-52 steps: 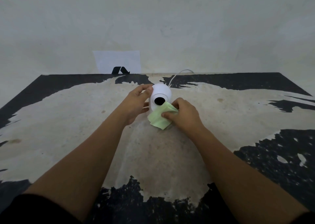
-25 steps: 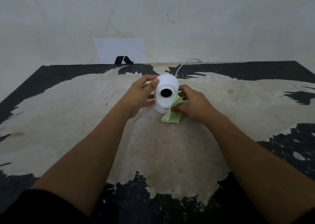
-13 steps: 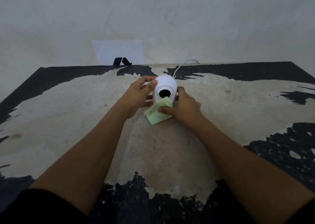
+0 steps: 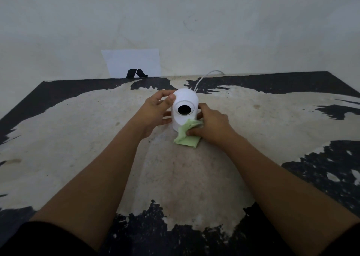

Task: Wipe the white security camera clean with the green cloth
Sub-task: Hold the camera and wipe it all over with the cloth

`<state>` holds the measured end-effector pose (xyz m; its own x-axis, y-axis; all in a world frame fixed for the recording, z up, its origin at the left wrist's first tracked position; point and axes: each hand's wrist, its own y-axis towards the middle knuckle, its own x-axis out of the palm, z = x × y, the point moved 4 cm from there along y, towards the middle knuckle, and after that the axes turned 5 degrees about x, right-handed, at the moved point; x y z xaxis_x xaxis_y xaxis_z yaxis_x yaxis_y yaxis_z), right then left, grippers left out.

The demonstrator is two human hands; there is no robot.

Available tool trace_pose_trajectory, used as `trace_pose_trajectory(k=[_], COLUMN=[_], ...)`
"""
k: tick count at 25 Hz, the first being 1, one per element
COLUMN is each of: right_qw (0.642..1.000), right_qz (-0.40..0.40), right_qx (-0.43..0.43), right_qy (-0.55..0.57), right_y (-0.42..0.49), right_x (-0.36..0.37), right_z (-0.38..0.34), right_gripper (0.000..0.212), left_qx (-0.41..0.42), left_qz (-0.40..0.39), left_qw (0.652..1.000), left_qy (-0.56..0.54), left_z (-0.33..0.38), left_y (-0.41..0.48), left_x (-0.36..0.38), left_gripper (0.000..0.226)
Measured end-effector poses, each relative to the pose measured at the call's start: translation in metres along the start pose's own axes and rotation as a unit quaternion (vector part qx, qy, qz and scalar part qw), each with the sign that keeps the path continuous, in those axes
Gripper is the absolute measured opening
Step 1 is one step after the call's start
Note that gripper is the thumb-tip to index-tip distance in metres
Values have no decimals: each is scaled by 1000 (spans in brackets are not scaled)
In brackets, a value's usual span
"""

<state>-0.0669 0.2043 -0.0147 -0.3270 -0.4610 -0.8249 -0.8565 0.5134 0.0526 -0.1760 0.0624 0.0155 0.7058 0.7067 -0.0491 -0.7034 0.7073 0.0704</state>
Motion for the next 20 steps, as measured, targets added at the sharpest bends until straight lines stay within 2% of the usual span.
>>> trace_pose_trajectory(k=[5, 9, 12, 14, 15, 18, 20], right_qw=[993, 995, 996, 994, 993, 989, 988], right_qz=[94, 57, 75, 82, 78, 53, 31], right_qx=[62, 53, 17, -17, -31, -68, -92], right_qy=[-39, 58, 53, 69, 84, 116, 122], right_y=[-13, -18, -26, -35, -38, -44, -45], right_x=[14, -1, -18, -25, -27, -35, -37], right_z=[-20, -14, -9, -10, -13, -28, -39], right_gripper=[86, 59, 25, 24, 23, 17, 14], left_qx=[11, 9, 27, 83, 118, 179, 186], left_qz=[6, 17, 109, 183, 191, 130, 92], left_qw=[1000, 1000, 994, 977, 968, 946, 931], left_qy=[6, 8, 17, 71, 113, 238, 299], left_z=[4, 3, 5, 8, 9, 5, 3], left_y=[-2, -6, -11, -23, -32, -59, -62], left_x=[0, 2, -2, -7, -7, 5, 9], left_gripper=[15, 16, 18, 28, 37, 70, 67])
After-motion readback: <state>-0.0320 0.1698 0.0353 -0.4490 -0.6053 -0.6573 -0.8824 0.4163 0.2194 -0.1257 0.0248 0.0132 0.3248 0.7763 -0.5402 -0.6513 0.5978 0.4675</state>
